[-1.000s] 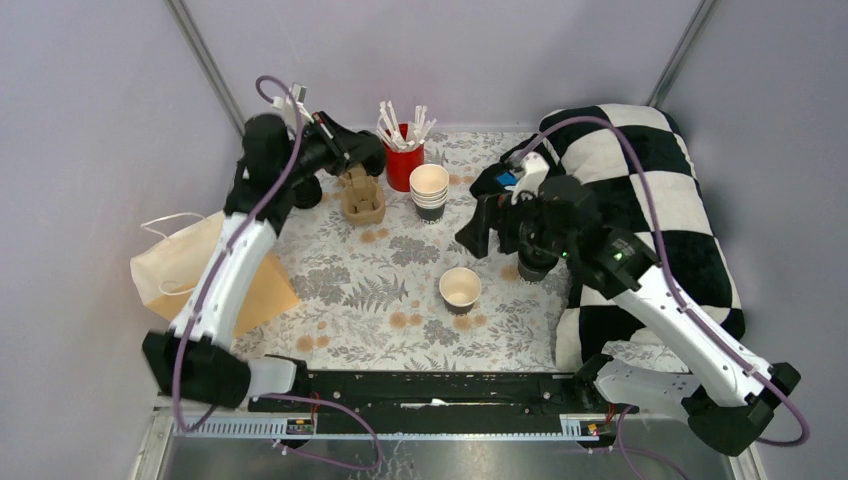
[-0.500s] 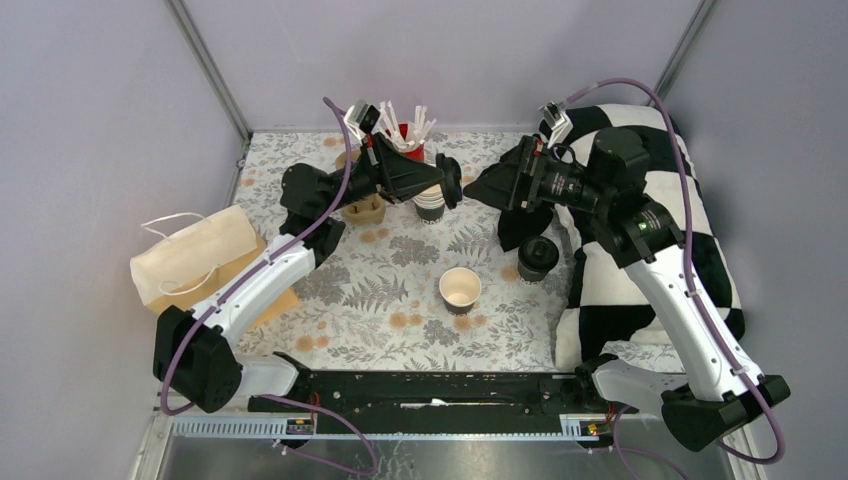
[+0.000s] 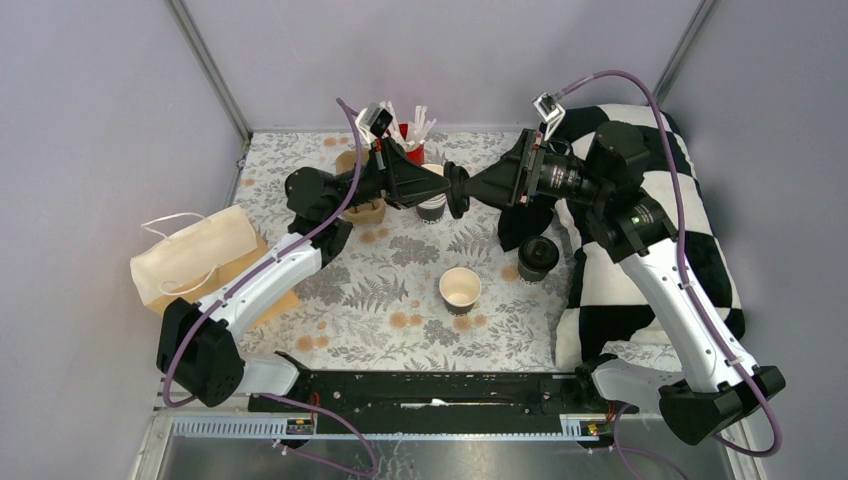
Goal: Pack the takeout coffee
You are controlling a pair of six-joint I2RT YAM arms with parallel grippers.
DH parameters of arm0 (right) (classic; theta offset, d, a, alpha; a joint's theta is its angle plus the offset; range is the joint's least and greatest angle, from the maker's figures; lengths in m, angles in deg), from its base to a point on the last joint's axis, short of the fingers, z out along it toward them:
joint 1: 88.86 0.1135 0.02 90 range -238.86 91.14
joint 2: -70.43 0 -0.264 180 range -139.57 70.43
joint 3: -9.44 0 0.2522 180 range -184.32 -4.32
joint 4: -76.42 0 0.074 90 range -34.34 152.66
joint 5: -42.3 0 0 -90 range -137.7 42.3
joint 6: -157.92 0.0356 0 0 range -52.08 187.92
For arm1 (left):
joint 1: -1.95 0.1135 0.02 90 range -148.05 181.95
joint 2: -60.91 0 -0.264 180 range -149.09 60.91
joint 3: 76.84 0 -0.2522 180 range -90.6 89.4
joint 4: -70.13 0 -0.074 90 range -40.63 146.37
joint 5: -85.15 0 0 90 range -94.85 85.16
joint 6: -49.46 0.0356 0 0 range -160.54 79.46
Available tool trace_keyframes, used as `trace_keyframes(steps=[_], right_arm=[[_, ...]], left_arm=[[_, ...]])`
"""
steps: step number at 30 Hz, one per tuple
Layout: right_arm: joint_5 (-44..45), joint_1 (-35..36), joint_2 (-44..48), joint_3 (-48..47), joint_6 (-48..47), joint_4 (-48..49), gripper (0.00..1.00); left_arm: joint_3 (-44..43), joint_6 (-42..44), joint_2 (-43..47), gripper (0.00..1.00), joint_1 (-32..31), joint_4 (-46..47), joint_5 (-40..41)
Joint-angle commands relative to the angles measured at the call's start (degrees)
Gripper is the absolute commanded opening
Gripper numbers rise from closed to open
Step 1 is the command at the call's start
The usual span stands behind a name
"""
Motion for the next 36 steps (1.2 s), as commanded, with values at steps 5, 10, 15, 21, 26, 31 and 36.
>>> trace_keyframes(steps=[5,10,15,21,26,31,36], right_arm=[[-1.28,-0.28,-1.27,-0.94,-2.62,0.38,0.98],[3.45,-0.64,0.74,-0.61,-6.01,-4.21,0.98],[2.70,-0.70,1.01,0.74,-5.08,-3.38,0.97],[0.44,-0.70,-0.47,0.18,-4.23,-2.02,0.93],[-0.62,-0.75,-0.86,1.26,-2.09,1.10,0.87],[-0.89,-0.70,-0.89,2.02,-1.67,2.02,0.85],[-1.26,-0.62,-0.84,2.87,-1.03,2.86,0.77]], left_arm=[[-2.54,0.01,-0.78,0.00,-1.25,3.78,-0.84],[-2.32,0.21,-0.39,0.00,-1.36,3.72,-0.36],[-1.69,0.31,-0.13,0.00,-1.45,3.80,-0.07],[-2.18,0.39,-0.22,0.00,-1.84,3.74,0.07],[-2.48,0.41,-0.51,0.00,-2.11,3.63,0.36],[-2.39,0.48,-0.84,0.00,-2.57,3.62,0.83],[-2.40,0.57,-1.12,0.00,-2.75,3.79,1.35]])
